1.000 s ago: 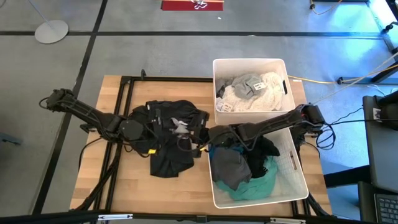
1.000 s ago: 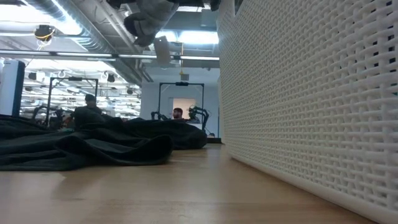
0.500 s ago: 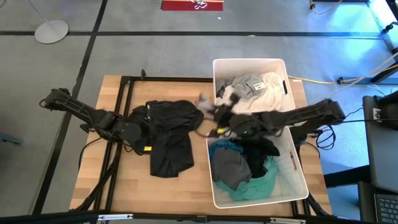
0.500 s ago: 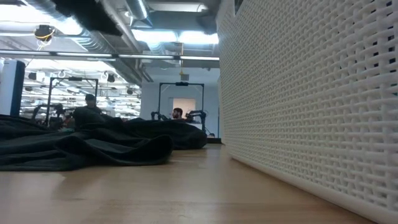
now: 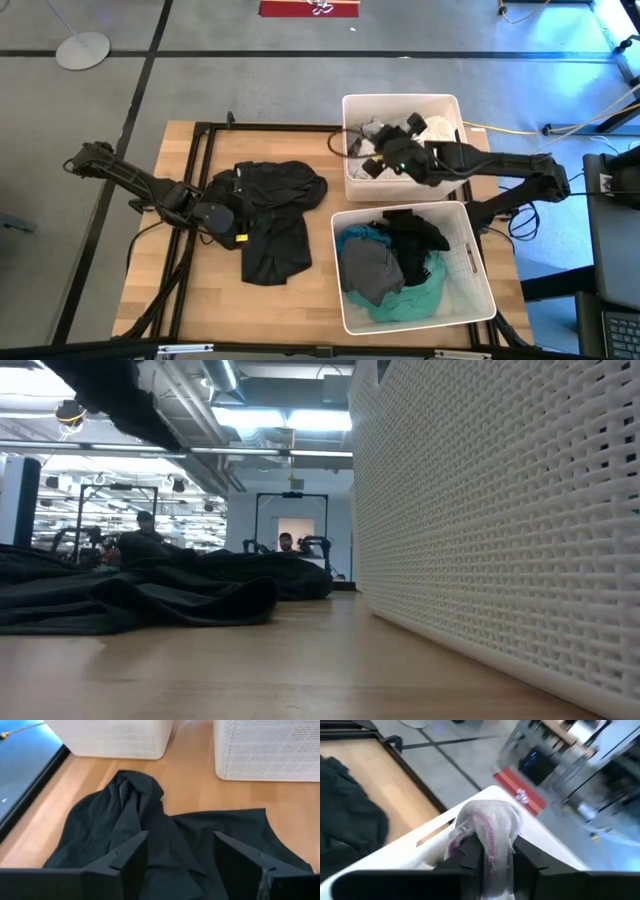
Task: Sort clothes
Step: Put the gray sock into the top white laundry bin, then put the black pants into the bottom white laundry bin
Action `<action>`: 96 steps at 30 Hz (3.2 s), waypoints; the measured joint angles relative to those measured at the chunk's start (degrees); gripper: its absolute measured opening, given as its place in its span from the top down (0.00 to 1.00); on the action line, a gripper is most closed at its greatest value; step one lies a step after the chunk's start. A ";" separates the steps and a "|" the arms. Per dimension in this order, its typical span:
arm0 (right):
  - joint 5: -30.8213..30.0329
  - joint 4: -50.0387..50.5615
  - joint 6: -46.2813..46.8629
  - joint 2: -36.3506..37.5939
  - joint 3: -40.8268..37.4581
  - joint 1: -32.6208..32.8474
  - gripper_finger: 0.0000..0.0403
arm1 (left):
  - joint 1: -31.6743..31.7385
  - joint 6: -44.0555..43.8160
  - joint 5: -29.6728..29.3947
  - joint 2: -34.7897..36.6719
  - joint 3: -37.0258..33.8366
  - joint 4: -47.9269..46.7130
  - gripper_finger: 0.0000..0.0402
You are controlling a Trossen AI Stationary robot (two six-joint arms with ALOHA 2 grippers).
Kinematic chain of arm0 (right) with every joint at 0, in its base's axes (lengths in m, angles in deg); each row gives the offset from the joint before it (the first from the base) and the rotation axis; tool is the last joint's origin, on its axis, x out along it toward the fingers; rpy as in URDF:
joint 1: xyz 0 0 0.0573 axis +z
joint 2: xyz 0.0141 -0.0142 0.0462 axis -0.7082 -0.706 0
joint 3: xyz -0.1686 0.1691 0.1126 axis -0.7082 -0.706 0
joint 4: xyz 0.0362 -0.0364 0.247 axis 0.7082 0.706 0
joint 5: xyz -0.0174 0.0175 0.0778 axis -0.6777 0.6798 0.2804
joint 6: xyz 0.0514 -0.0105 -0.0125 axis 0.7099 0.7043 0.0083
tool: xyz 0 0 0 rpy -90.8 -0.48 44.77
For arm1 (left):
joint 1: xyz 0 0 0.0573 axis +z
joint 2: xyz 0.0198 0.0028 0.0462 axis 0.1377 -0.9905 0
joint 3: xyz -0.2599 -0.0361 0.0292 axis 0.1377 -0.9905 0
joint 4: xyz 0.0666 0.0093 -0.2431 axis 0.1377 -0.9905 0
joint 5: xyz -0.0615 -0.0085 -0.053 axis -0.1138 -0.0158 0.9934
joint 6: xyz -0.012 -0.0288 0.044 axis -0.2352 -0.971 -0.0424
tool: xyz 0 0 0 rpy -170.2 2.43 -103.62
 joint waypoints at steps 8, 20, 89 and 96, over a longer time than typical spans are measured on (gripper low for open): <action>8.92 0.26 2.51 -1.55 0.02 -5.57 0.61 | 0.00 -2.52 -0.01 0.01 -2.15 -0.12 0.49; 18.43 -0.28 4.88 -1.40 0.72 -6.03 0.25 | 0.36 -3.26 -0.62 0.00 -4.35 0.36 0.49; 26.95 1.29 7.51 -5.60 0.90 -6.03 0.23 | 25.05 21.20 23.32 -35.27 -11.72 35.02 0.98; 30.03 -1.98 7.47 -5.22 1.04 -2.45 0.23 | 21.44 21.14 17.16 -24.79 -10.51 27.94 0.98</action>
